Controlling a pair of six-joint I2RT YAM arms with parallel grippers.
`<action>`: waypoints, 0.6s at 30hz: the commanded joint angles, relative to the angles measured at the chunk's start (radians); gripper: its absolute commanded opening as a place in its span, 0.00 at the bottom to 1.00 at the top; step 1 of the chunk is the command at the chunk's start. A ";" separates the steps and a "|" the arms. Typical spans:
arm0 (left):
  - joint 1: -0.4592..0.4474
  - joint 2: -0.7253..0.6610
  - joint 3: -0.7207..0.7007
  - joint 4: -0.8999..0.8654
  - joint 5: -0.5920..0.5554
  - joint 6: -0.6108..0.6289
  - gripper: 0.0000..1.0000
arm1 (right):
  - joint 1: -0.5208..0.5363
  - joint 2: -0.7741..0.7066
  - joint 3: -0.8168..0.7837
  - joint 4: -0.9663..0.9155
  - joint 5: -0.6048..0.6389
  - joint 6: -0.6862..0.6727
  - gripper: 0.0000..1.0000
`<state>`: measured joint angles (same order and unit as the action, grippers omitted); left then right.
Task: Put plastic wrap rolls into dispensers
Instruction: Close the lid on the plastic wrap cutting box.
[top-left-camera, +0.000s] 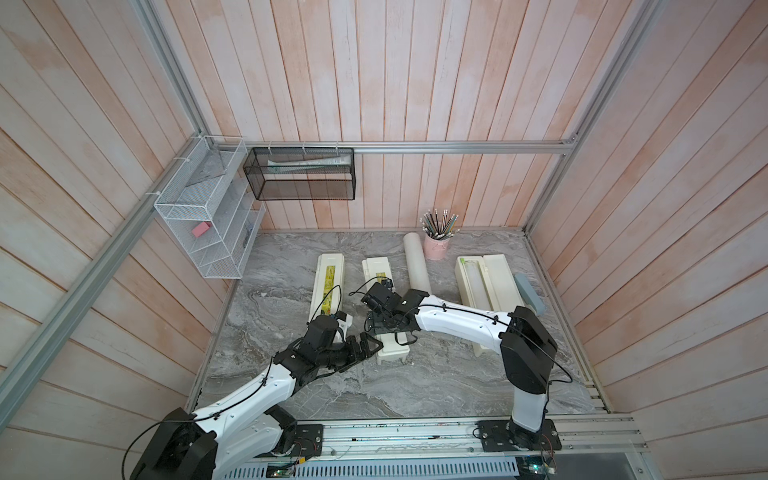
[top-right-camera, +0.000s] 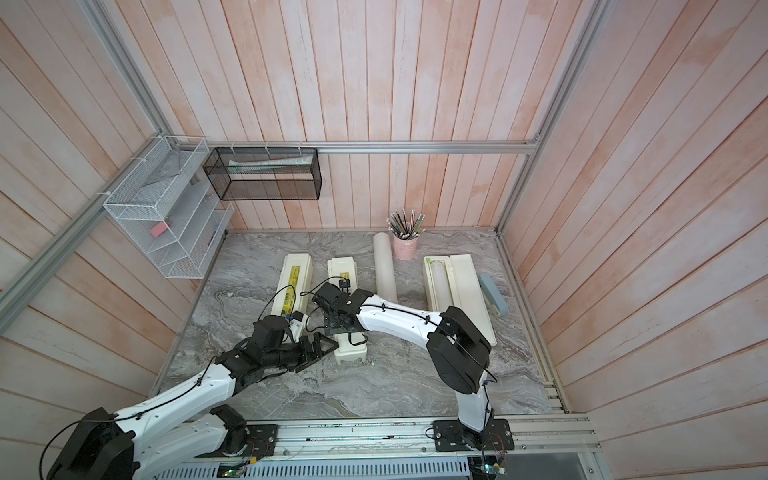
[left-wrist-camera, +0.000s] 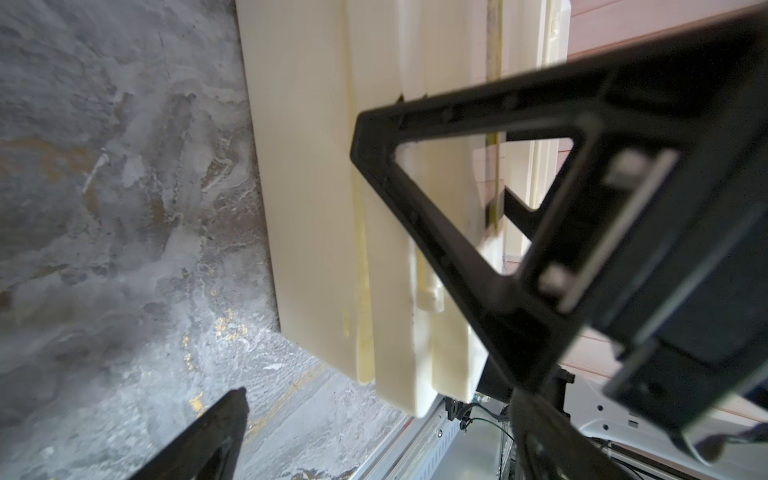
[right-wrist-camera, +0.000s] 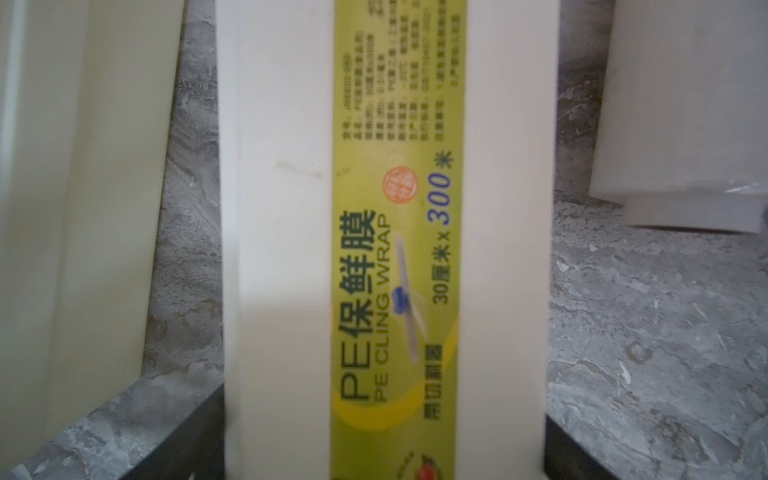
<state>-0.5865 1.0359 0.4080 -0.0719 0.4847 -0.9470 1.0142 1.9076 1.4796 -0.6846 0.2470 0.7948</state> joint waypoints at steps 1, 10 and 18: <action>-0.026 0.011 -0.016 0.078 -0.058 -0.022 1.00 | 0.005 0.032 0.016 -0.016 0.024 0.025 0.91; -0.072 0.099 0.000 0.150 -0.107 -0.033 1.00 | 0.015 0.043 0.007 -0.008 0.016 0.047 0.93; -0.086 0.180 0.022 0.135 -0.159 -0.029 0.99 | 0.015 0.032 0.018 -0.020 0.020 0.046 0.95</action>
<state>-0.6689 1.1908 0.4168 0.0830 0.3820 -0.9771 1.0214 1.9171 1.4818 -0.6762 0.2653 0.8242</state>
